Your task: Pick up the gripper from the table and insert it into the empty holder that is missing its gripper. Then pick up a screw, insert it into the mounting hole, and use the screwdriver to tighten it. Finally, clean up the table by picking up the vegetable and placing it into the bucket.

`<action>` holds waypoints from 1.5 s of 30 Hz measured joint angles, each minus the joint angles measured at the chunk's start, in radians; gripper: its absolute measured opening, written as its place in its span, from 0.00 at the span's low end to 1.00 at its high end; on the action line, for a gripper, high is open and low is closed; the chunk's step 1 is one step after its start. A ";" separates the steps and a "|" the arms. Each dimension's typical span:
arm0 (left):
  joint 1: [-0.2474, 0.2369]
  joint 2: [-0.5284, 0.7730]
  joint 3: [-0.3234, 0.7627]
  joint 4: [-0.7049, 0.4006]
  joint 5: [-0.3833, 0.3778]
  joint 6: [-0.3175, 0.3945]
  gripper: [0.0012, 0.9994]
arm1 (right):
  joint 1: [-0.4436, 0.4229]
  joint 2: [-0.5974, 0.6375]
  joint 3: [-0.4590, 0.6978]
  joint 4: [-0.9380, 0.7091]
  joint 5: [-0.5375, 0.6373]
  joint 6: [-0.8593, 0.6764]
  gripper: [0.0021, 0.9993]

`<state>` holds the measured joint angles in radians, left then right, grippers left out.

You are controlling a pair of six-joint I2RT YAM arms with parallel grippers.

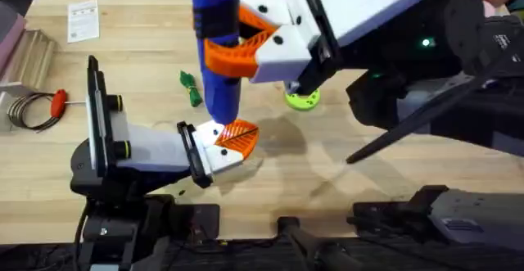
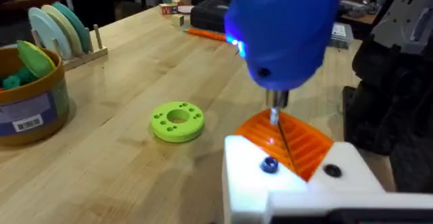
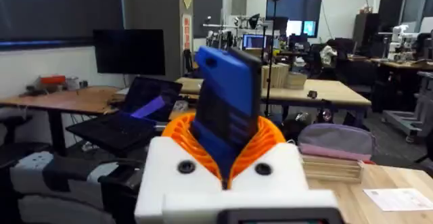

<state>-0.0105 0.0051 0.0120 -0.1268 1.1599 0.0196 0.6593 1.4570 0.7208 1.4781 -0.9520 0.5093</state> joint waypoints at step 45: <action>0.000 0.000 0.000 0.000 0.000 0.000 0.00 | 0.087 0.000 0.061 -0.193 -0.042 -0.223 0.02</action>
